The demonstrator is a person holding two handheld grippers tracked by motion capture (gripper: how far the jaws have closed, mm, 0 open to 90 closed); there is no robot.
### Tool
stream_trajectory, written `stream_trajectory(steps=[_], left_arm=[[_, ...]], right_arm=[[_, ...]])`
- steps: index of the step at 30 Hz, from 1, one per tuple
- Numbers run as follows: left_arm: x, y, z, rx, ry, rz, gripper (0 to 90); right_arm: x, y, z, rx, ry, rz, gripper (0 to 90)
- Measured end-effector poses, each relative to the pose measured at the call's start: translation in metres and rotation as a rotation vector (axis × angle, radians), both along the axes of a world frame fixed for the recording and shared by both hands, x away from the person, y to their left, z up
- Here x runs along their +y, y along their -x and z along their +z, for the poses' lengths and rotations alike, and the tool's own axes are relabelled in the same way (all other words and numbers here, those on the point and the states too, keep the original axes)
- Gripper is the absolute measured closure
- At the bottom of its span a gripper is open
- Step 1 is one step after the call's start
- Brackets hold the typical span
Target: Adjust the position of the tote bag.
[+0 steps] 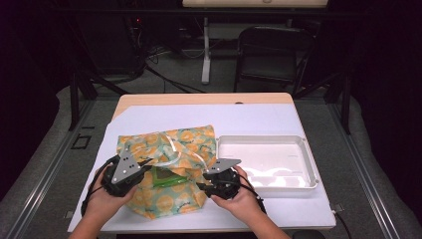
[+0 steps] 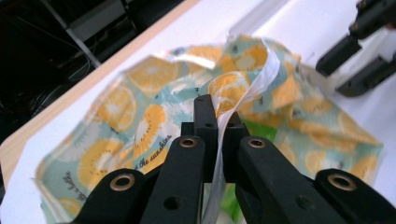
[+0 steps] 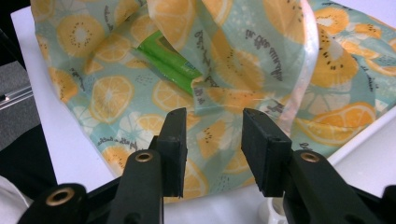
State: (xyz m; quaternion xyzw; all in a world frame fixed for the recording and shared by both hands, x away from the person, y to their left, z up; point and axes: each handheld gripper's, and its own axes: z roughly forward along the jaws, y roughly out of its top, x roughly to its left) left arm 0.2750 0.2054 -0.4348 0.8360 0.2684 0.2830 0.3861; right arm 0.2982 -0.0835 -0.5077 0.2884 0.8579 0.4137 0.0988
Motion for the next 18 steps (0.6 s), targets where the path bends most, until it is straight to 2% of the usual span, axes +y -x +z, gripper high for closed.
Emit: stream_trajectory(steps=[8, 12, 14, 18], left_arm=[[-0.010, -0.018, 0.024, -0.019, 0.046, 0.007, 90.0], [-0.013, -0.026, 0.031, -0.019, 0.067, 0.010, 90.0], [-0.013, -0.034, 0.036, -0.009, 0.090, 0.013, 90.0], [-0.015, -0.043, 0.041, 0.005, 0.100, 0.009, 90.0]], right_arm=[[-0.001, 0.000, 0.000, 0.000, -0.004, -0.007, 60.9], [-0.002, 0.000, 0.001, -0.008, -0.003, -0.008, 60.9], [-0.002, 0.001, 0.001, -0.010, -0.008, -0.017, 60.9], [-0.005, 0.001, 0.002, -0.014, -0.001, -0.026, 61.0]])
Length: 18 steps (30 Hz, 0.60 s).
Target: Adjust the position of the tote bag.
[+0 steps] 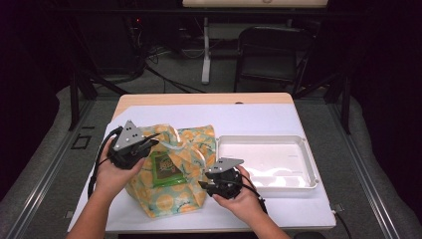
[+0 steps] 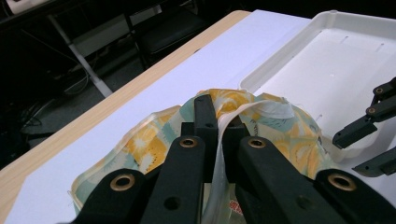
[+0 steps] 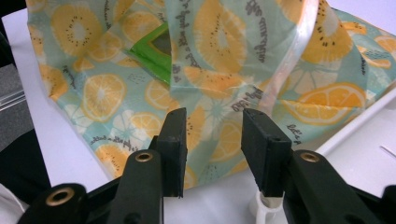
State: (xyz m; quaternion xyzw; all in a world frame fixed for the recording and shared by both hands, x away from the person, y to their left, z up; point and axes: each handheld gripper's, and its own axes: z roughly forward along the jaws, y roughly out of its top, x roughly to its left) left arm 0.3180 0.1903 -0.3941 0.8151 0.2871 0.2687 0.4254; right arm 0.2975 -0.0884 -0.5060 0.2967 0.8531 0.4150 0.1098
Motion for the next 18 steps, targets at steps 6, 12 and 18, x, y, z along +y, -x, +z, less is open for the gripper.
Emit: stream_trajectory(steps=[6, 12, 18], left_arm=[[-0.001, -0.013, 0.006, 0.024, 0.060, 0.012, 90.0], [-0.004, -0.020, 0.013, 0.014, 0.078, 0.035, 90.0], [0.007, -0.023, 0.012, 0.008, 0.152, 0.041, 90.0]], right_arm=[[-0.001, 0.002, 0.000, -0.007, -0.001, -0.011, 61.0], [-0.002, 0.002, 0.006, -0.023, -0.024, -0.018, 61.0], [0.003, -0.001, 0.027, -0.066, -0.031, -0.017, 59.6]])
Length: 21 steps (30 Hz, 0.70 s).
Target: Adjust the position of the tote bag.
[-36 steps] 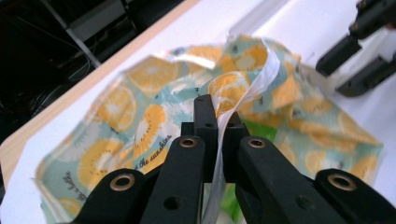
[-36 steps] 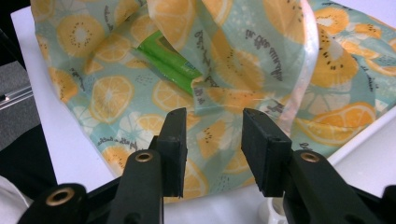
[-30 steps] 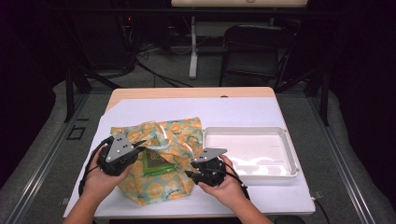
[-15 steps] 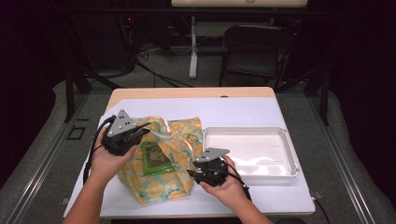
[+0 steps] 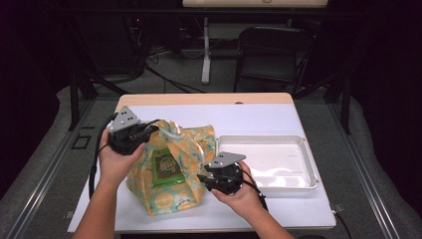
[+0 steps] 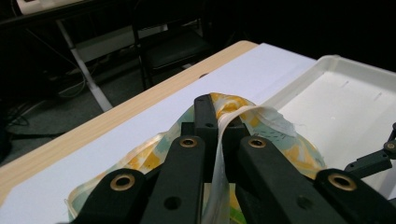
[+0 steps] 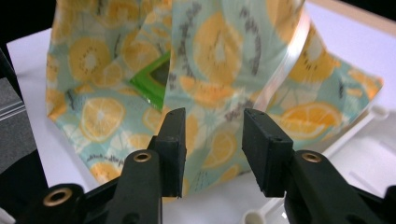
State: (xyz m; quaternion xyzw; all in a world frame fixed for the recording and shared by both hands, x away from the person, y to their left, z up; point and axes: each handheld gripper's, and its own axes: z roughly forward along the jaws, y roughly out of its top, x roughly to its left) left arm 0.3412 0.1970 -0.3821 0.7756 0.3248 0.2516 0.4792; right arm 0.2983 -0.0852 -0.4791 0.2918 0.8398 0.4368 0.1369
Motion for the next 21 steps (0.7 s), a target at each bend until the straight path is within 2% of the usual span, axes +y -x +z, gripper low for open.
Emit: stream_trajectory(steps=[2, 3, 8, 15, 17, 21], left_arm=[[0.002, -0.001, 0.000, 0.000, 0.002, 0.005, 90.0], [0.005, -0.003, -0.001, -0.002, 0.017, 0.006, 90.0], [0.011, -0.011, -0.004, 0.003, 0.040, 0.015, 90.0], [0.018, -0.017, -0.006, 0.011, 0.072, 0.023, 90.0], [0.021, -0.018, -0.006, 0.009, 0.082, 0.027, 90.0], [0.027, -0.020, -0.006, 0.011, 0.105, 0.032, 90.0]], right_arm=[[0.002, -0.001, 0.004, -0.009, 0.001, 0.000, 58.7], [0.005, -0.004, 0.012, -0.027, -0.001, 0.009, 56.6], [0.020, -0.012, 0.028, -0.093, -0.006, 0.010, 54.1], [0.042, -0.024, 0.045, -0.182, 0.022, -0.004, 49.2], [0.046, -0.029, 0.049, -0.196, 0.025, -0.016, 48.4], [0.053, -0.039, 0.052, -0.181, 0.014, -0.026, 48.2]])
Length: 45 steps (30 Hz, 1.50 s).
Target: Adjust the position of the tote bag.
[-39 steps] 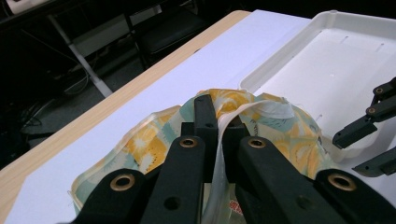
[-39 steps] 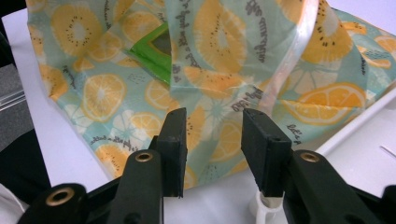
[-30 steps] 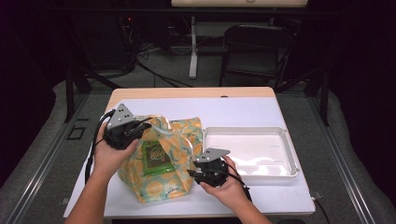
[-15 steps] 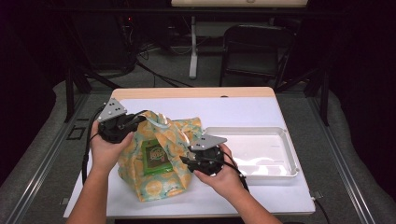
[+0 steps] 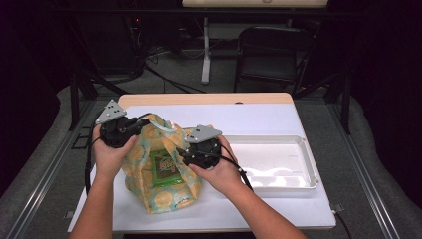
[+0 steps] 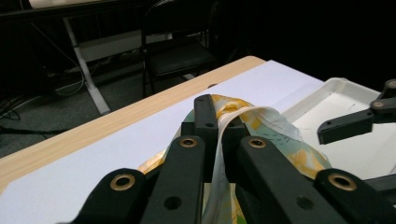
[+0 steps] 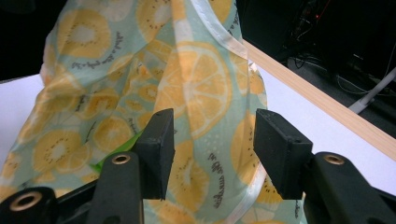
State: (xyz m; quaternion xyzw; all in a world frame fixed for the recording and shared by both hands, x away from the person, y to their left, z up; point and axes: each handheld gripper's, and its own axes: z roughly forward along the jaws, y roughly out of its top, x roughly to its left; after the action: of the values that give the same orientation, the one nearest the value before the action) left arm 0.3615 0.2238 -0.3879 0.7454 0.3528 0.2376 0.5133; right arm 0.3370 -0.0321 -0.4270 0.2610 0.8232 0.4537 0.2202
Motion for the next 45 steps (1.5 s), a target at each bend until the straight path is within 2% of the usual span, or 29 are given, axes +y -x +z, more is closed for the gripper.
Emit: stream_trajectory(steps=[2, 8, 19, 26, 32, 38, 43, 45], left_arm=[[0.002, -0.001, 0.000, 0.001, 0.010, -0.001, 90.0], [0.000, -0.002, -0.002, 0.009, 0.004, -0.002, 90.0], [-0.005, -0.001, -0.004, 0.018, -0.011, -0.011, 90.0], [-0.004, -0.001, -0.003, 0.014, -0.008, -0.015, 90.0], [-0.004, 0.001, -0.003, 0.015, -0.008, -0.018, 90.0], [-0.006, 0.004, -0.002, 0.007, -0.008, -0.023, 90.0], [-0.005, 0.005, -0.002, 0.009, -0.011, -0.025, 90.0], [-0.005, 0.005, -0.002, 0.007, -0.008, -0.024, 90.0]], right_arm=[[0.003, -0.004, 0.002, 0.005, -0.001, -0.003, 48.1], [0.013, -0.010, 0.004, 0.035, -0.026, 0.010, 47.0], [0.037, -0.010, -0.005, 0.030, 0.012, 0.012, 44.7], [0.050, -0.008, -0.016, 0.006, 0.076, 0.009, 44.7], [0.057, -0.010, -0.023, 0.006, 0.076, -0.011, 45.5], [0.063, -0.012, -0.027, -0.016, 0.100, -0.034, 46.4], [0.066, -0.013, -0.029, -0.027, 0.120, -0.054, 49.9], [0.067, -0.014, -0.030, -0.025, 0.132, -0.063, 55.1]])
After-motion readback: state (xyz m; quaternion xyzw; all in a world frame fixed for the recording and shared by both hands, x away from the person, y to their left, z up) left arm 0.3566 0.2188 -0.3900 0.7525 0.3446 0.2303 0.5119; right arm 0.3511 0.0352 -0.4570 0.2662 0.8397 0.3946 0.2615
